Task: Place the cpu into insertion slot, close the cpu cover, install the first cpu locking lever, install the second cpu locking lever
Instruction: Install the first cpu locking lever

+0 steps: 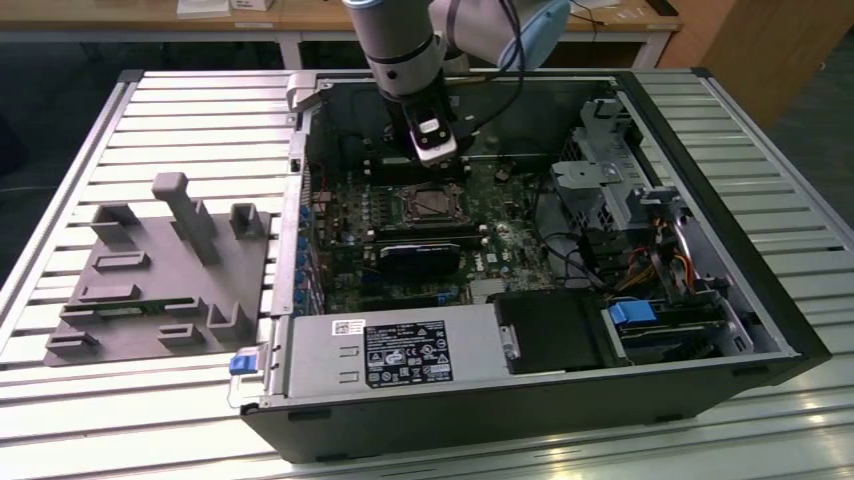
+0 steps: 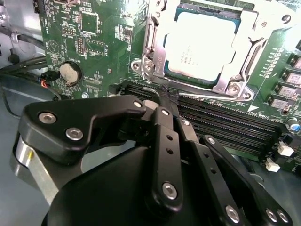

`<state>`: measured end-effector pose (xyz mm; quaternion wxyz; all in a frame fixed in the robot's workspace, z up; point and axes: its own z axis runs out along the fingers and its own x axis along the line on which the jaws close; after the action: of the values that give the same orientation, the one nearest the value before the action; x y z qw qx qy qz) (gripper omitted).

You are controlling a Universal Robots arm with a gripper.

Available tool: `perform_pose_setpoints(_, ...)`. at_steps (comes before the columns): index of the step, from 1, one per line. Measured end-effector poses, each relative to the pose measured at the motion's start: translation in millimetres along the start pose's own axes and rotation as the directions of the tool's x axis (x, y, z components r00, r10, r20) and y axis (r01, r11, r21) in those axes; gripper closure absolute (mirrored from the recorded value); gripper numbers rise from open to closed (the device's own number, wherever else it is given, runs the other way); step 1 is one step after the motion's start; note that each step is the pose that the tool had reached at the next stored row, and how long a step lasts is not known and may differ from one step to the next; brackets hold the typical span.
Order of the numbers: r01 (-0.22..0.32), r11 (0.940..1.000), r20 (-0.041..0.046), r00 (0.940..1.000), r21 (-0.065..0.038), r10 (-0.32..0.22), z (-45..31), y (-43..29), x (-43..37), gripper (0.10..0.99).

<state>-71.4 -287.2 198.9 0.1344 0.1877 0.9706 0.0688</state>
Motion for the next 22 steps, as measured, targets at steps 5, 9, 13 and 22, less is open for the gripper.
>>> perform_pose_setpoints(5,0.000,1.0000,0.0004,1.0000,0.001,0.000,2.8,-0.8,0.7,0.984)
perform_pose_setpoints(9,0.000,1.0000,0.0006,1.0000,0.002,0.000,4.9,-1.5,1.1,0.984)
perform_pose_setpoints(13,0.000,1.0000,0.0009,1.0000,0.003,0.000,6.1,-2.4,1.1,0.984)
perform_pose_setpoints(22,0.001,1.0000,0.0018,1.0000,0.005,-0.001,7.8,-4.0,1.0,0.984)
